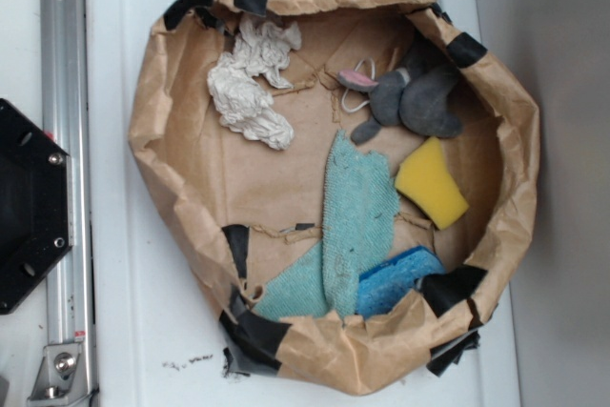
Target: Grab the white paper.
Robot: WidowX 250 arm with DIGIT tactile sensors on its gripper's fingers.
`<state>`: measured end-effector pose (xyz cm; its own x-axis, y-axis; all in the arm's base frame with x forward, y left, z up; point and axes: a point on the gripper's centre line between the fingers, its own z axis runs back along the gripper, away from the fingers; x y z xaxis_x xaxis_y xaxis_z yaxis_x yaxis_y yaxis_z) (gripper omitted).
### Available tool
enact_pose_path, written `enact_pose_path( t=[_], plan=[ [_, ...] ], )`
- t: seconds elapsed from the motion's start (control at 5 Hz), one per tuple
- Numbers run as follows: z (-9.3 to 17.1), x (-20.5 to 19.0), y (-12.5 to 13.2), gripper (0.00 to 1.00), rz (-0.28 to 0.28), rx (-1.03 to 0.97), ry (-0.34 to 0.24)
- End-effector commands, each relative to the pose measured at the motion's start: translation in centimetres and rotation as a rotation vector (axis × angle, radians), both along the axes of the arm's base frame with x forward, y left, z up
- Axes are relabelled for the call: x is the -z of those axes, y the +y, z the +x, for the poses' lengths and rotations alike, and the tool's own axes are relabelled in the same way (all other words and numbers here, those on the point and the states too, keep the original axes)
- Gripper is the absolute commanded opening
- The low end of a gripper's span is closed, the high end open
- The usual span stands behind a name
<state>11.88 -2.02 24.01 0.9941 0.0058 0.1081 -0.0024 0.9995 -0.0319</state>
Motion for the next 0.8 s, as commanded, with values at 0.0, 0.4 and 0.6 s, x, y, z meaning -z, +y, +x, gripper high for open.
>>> enact_pose_path(
  t=[0.0,0.4,0.6],
  plan=[
    [10.0,6.7,1.6,1.0,0.093,0.021,-0.028],
    [11.6,11.7,3.5,1.0,0.178,0.027,0.018],
    [11.6,11.7,3.5,1.0,0.178,0.027,0.018]
  ],
)
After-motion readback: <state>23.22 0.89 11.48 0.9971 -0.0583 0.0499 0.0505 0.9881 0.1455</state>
